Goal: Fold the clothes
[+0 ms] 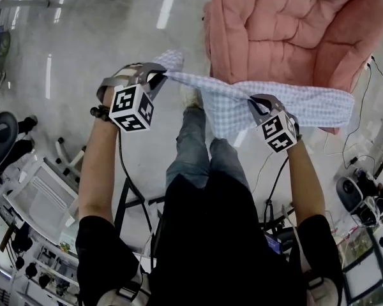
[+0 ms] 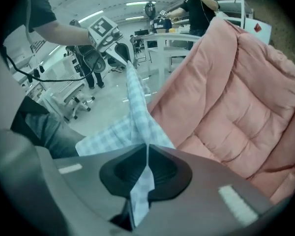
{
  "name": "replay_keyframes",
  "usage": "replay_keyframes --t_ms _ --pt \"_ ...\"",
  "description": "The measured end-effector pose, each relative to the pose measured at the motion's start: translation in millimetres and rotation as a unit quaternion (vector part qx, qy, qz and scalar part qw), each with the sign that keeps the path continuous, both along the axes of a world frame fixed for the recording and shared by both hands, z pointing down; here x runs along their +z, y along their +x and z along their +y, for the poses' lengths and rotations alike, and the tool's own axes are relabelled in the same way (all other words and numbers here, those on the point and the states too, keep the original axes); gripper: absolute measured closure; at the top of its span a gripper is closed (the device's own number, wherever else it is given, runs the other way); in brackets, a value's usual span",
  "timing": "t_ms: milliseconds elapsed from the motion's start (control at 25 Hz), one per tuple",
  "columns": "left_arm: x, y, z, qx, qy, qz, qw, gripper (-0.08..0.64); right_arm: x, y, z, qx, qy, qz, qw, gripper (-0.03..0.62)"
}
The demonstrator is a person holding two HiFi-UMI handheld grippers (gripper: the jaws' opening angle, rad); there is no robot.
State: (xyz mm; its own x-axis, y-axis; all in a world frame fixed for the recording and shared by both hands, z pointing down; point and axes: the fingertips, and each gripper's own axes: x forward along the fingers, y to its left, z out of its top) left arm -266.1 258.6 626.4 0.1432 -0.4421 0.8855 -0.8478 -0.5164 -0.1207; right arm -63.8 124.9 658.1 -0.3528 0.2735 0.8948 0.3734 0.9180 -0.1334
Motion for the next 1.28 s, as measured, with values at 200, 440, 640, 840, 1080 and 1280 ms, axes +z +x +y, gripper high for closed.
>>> replay_keyframes --t_ms 200,440,640,840,1080,1280 --pt "-20 4 20 -0.049 0.011 -0.016 0.9986 0.545 -45 -18 -13 -0.031 0.055 -0.069 0.996 0.575" --pt "-34 14 47 -0.102 0.031 -0.064 0.9922 0.545 -103 -25 -5 -0.068 0.076 -0.138 0.985 0.575" --pt "-20 40 76 -0.142 0.024 -0.07 0.9871 0.545 -106 5 25 -0.13 0.081 -0.149 0.977 0.575" --pt "15 72 103 -0.196 0.012 -0.052 0.9791 0.543 -88 44 52 -0.166 0.066 -0.134 0.975 0.575" --pt "70 115 125 -0.243 -0.009 -0.025 0.9697 0.543 -55 79 75 -0.194 0.055 -0.118 0.972 0.575" --pt "96 139 132 -0.266 -0.016 -0.016 0.9637 0.543 -32 101 76 -0.215 0.063 -0.109 0.969 0.575"
